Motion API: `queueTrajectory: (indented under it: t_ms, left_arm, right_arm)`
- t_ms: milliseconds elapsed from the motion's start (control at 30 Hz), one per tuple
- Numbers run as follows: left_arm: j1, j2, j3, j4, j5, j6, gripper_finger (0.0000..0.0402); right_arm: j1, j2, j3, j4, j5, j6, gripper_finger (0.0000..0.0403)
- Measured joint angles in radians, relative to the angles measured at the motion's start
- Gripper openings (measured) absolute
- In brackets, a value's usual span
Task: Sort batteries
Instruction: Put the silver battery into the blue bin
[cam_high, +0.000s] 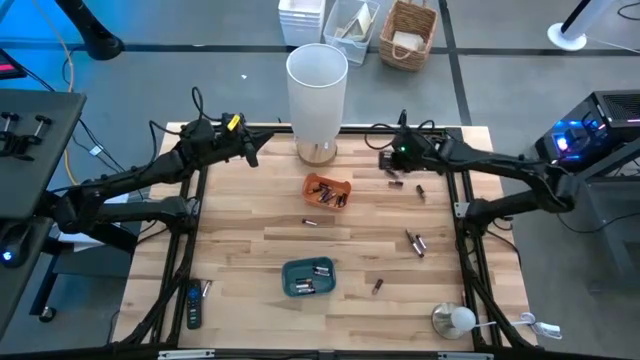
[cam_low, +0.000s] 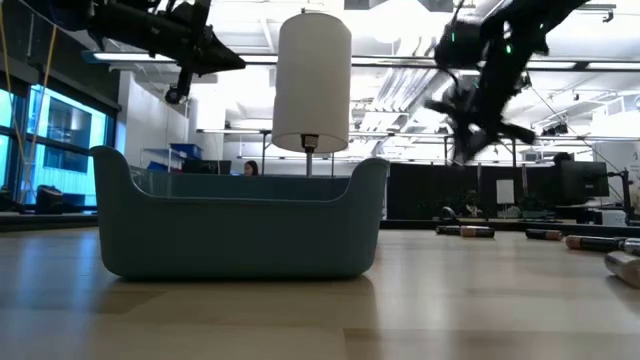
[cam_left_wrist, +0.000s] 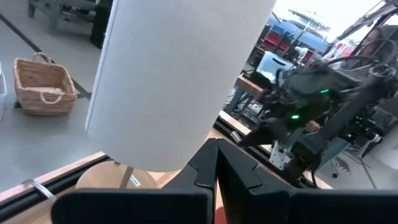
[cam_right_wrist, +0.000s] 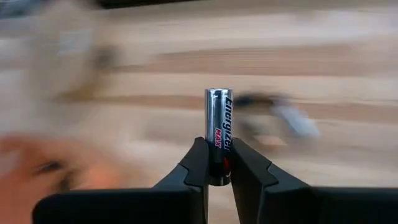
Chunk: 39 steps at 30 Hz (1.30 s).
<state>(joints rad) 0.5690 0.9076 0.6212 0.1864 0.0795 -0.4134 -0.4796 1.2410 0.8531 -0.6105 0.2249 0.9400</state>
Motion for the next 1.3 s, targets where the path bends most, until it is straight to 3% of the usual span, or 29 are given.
queueTrajectory:
  t_ms: [133,333,500,633,800,1000,1300]
  left_arm:
    - [0.001,0.014,0.000,-0.003,0.000,0.005,0.0000]
    - [0.001,0.032,0.000,-0.011,0.007,-0.003,0.0000]
    - [0.001,0.038,0.000,-0.009,0.008,-0.020,0.0000]
    - [0.001,0.037,0.000,-0.009,0.008,-0.020,0.0000]
    - [0.001,0.037,0.000,-0.014,0.016,-0.014,0.0000]
    - [0.001,0.037,0.000,-0.041,0.016,0.006,0.0000]
    - [0.000,0.037,0.000,-0.084,0.016,0.006,0.0000]
  right_arm:
    - [0.121,-0.001,0.017,0.234,-0.133,-0.074,0.0033]
    - [0.364,0.117,0.017,0.554,-0.395,-0.137,0.0033]
    - [0.537,0.272,0.017,0.723,-0.568,-0.062,0.0033]
    - [0.646,0.384,0.020,0.860,-0.623,0.032,0.0033]
    - [0.716,0.511,0.133,0.852,-0.638,0.015,0.0033]
    - [0.720,0.636,0.324,0.671,-0.637,-0.076,0.0035]
    - [0.711,0.663,0.501,0.309,-0.539,-0.289,0.0162]
